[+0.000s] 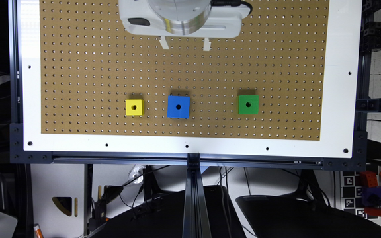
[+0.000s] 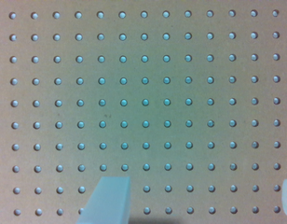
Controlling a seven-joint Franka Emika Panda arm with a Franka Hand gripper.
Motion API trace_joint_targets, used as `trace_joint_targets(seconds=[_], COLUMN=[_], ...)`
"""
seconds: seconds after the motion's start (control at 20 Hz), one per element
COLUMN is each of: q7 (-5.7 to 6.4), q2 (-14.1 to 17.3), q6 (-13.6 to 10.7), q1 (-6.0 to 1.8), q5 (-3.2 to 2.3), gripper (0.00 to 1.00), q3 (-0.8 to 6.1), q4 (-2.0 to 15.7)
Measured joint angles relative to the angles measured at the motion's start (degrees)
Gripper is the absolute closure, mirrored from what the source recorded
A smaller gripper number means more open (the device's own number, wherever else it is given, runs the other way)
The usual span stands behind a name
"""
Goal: Pick up green block.
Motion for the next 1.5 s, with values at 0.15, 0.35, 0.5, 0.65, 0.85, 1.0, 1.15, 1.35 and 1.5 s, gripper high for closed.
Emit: trace_joint_targets(seconds=[0.15, 0.35, 0.5, 0.65, 0.85, 1.0, 1.15, 1.35, 1.5], q7=[0.01, 2.30, 4.67, 6.68, 7.91, 8.07, 8.12, 9.22, 11.87], q2=[0.00, 0.06, 1.53, 6.00, 12.95, 15.57, 15.69, 15.70, 15.96], q6=[-0.01, 0.00, 0.00, 0.01, 0.00, -0.01, -0.01, -0.01, -0.01], q1=[0.02, 0.59, 0.74, 0.74, 0.75, 0.75, 0.75, 0.79, 0.99], q5=[0.04, 0.60, 0.64, 0.64, 0.59, 0.59, 0.59, 0.59, 0.54], gripper=[0.00, 0.00, 0.00, 0.00, 0.00, 0.00, 0.00, 0.00, 0.00], q3=[0.17, 3.00, 5.46, 7.58, 9.02, 9.38, 9.55, 10.70, 13.06], q4=[-0.05, 0.56, 2.73, 7.62, 14.57, 17.08, 17.25, 17.54, 18.43])
